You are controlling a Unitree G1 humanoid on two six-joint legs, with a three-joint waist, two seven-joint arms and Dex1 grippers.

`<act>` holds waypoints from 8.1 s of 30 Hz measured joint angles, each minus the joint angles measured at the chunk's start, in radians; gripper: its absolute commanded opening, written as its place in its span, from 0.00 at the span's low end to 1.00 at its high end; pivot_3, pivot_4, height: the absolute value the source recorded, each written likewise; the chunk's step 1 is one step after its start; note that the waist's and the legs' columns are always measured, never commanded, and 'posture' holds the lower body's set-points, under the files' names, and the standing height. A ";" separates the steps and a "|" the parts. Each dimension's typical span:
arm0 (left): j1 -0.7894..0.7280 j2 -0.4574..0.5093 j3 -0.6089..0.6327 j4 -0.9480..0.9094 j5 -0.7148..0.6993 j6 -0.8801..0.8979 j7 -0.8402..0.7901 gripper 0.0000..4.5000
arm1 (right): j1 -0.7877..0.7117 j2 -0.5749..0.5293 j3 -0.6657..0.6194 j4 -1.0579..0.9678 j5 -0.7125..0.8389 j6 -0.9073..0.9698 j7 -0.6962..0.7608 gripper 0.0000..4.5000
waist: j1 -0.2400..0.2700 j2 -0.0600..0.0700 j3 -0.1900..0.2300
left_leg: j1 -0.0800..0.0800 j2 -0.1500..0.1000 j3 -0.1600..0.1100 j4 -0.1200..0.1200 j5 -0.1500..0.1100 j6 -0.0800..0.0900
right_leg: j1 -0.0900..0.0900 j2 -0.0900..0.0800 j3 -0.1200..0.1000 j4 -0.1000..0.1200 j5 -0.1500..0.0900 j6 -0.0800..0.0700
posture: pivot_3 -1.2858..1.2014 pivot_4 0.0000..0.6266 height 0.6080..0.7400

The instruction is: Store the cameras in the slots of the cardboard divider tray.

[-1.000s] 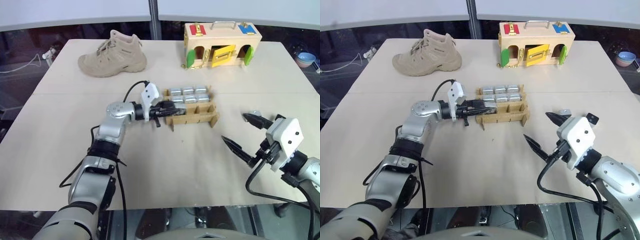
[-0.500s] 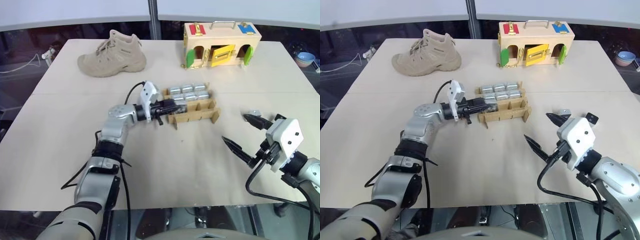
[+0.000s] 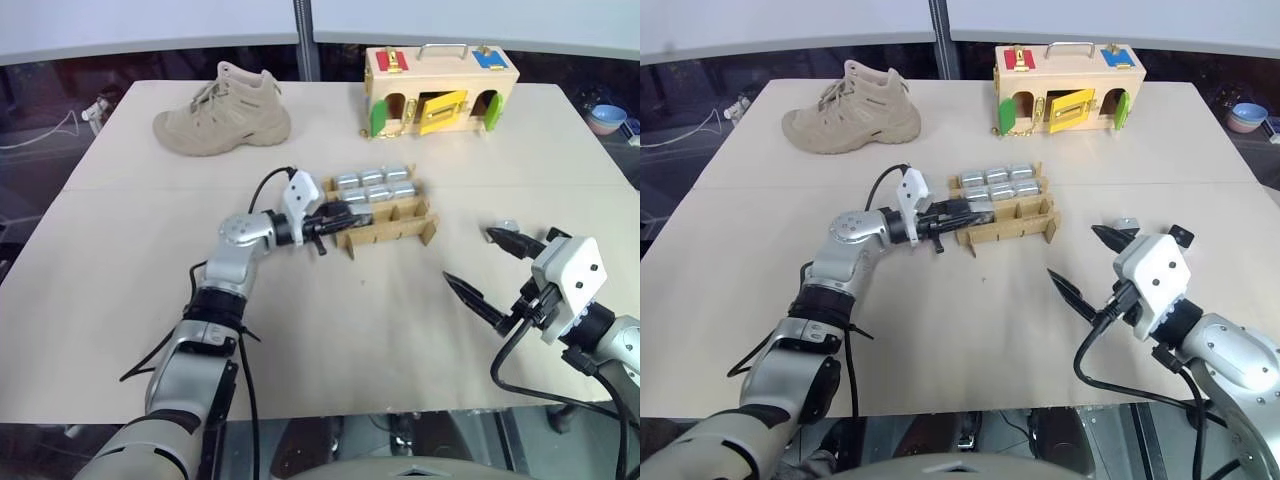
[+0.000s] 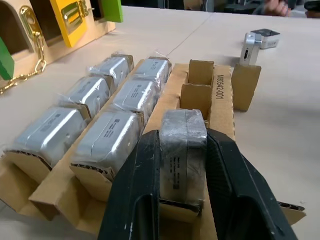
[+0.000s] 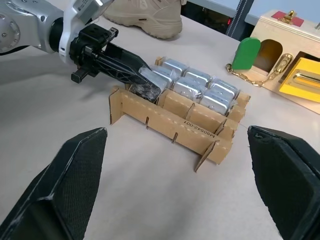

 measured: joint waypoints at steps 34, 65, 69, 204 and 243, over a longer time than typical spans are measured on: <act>-0.154 0.120 0.008 -0.059 -0.108 0.486 -0.090 0.15 | -0.007 0.002 0.021 0.005 -0.028 -0.016 0.001 1.00 | -0.014 -0.002 -0.015 | -0.001 0.000 0.001 -0.002 0.000 0.001 | -0.002 0.001 0.002 -0.002 0.000 0.000 | 0.52 0.24 1.00; -0.525 0.081 -0.301 0.380 0.237 0.238 -0.373 0.15 | 0.019 0.039 0.054 0.007 -0.073 -0.043 -0.008 1.00 | 0.002 -0.004 -0.013 | -0.003 0.000 0.000 -0.002 -0.001 0.002 | -0.002 0.007 0.002 -0.002 0.000 0.000 | 0.52 0.24 1.00; -0.547 0.067 -0.305 0.419 0.261 0.174 -0.373 0.38 | 0.027 0.039 0.054 -0.002 -0.073 -0.042 -0.014 1.00 | 0.003 -0.004 -0.013 | -0.003 0.000 0.000 -0.002 -0.001 0.002 | -0.002 0.007 0.001 -0.002 0.000 0.000 | 0.52 0.24 1.00; -0.020 0.230 0.066 -0.590 -0.546 0.771 0.215 0.15 | -0.568 -0.178 -0.009 0.904 0.073 -0.304 0.857 1.00 | 0.007 0.002 0.004 | -0.006 -0.001 -0.002 -0.004 0.003 -0.005 | -0.004 -0.003 0.001 -0.006 0.000 0.000 | 0.52 0.24 1.00; -0.585 -0.009 -0.307 0.336 0.202 0.363 -0.276 0.15 | -0.332 -0.158 -0.175 0.659 0.152 -0.329 0.678 1.00 | 0.002 0.002 0.004 | -0.016 -0.002 -0.001 0.001 0.002 -0.004 | -0.014 0.002 -0.002 0.000 0.000 0.001 | 0.52 0.24 1.00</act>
